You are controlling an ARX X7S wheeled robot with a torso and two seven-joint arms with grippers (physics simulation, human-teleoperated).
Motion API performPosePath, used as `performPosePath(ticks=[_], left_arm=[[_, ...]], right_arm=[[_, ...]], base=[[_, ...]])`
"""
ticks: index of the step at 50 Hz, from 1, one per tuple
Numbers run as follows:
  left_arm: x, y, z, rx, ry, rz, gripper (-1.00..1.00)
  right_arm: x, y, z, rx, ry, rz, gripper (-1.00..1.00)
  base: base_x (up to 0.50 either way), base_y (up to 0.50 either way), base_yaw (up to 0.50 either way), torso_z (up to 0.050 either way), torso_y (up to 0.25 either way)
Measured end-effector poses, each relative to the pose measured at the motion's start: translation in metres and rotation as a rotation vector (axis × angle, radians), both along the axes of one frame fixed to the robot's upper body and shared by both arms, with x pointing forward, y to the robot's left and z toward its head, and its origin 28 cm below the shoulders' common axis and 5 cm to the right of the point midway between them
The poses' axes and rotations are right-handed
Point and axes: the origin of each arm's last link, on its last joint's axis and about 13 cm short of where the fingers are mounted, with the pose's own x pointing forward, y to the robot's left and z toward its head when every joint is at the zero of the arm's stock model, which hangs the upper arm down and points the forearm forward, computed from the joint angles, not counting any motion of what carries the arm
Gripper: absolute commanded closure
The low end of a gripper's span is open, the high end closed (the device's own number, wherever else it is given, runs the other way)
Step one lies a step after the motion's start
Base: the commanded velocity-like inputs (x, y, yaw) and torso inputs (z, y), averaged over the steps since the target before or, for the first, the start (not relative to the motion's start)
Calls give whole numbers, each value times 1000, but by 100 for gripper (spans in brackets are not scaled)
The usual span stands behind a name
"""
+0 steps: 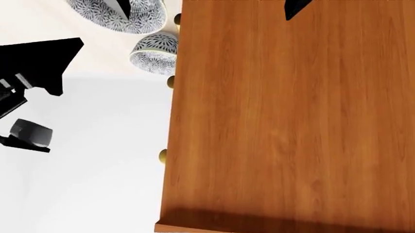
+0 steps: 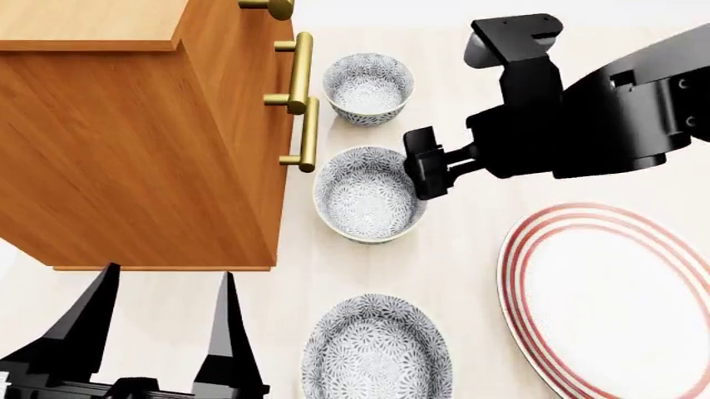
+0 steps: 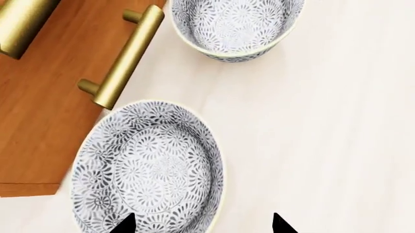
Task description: Put the bowl in the middle on the plate.
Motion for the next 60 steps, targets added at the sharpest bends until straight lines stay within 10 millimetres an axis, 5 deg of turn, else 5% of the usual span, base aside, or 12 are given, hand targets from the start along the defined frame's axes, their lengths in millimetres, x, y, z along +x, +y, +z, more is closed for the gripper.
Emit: performPosePath(ticks=[15, 60], left_arm=[[1, 0, -1, 0, 6, 1, -100], [3, 0, -3, 5, 14, 2, -100]], right_arm=[[19, 1, 2, -58, 31, -21, -100], [48, 15, -38, -102, 82, 30, -100]], base=[[0, 0, 0, 0, 0], [0, 0, 0, 0, 0]])
